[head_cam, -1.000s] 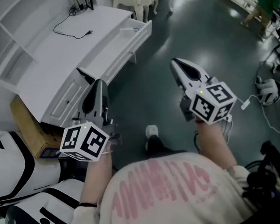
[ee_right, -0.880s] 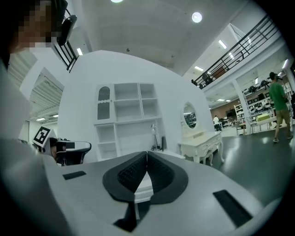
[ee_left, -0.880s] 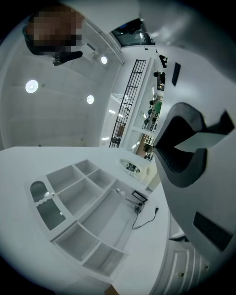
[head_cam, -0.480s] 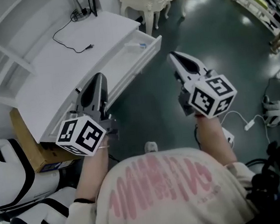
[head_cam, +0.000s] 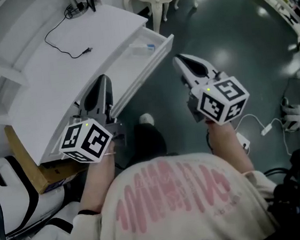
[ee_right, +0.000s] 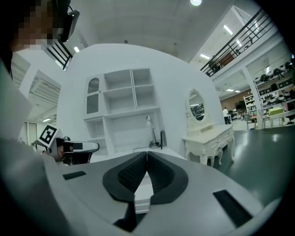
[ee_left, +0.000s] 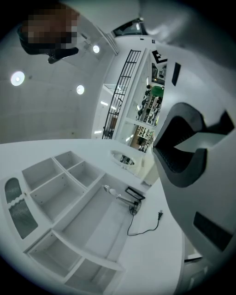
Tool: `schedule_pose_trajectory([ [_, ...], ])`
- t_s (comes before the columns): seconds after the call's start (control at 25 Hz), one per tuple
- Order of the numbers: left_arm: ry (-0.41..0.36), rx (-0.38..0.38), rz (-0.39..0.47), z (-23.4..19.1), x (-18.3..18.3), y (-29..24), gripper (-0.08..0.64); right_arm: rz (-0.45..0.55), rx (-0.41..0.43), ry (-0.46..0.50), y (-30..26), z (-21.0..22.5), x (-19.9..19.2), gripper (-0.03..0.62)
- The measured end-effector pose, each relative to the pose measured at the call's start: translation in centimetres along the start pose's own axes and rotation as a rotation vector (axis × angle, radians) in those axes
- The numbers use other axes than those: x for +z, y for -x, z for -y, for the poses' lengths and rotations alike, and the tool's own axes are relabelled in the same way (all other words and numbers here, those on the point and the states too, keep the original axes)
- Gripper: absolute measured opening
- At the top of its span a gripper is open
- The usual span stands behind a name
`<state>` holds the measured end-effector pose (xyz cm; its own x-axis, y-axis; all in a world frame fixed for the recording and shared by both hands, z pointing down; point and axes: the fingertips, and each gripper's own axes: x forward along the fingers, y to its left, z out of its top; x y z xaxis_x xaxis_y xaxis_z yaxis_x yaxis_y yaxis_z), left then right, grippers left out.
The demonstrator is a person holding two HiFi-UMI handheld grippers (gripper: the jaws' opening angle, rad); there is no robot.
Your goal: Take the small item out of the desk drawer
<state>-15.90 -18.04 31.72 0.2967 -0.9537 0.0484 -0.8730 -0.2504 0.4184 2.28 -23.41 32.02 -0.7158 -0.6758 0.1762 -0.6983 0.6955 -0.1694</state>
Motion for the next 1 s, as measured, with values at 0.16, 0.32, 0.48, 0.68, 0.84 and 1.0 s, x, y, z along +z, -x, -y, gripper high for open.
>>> schedule_pose_trajectory([
  [0.16,0.017,-0.029,-0.037,-2.3,-0.8,-4.3,0.028,-0.037,0.007,-0.004,-4.2,2.3,-0.9,0.017],
  [0.32,0.029,-0.031,-0.038,-4.9,0.1,-9.2,0.028,-0.075,0.020,-0.006,-9.0,4.6,-0.9,0.017],
  [0.48,0.028,-0.011,-0.049,-7.9,0.8,-13.3,0.028,-0.119,0.046,-0.018,-14.0,6.5,-1.0,0.017],
  [0.68,0.051,0.015,-0.122,-12.0,-0.8,-16.8,0.028,-0.207,0.058,-0.063,-19.6,9.2,-3.4,0.017],
  [0.84,0.077,0.050,-0.152,-14.9,-1.9,-18.5,0.028,-0.278,0.088,-0.068,-23.2,10.5,-6.2,0.017],
  [1.0,0.069,0.052,-0.182,-16.2,-3.0,-19.8,0.028,-0.360,0.132,-0.065,-25.8,11.7,-9.6,0.017],
])
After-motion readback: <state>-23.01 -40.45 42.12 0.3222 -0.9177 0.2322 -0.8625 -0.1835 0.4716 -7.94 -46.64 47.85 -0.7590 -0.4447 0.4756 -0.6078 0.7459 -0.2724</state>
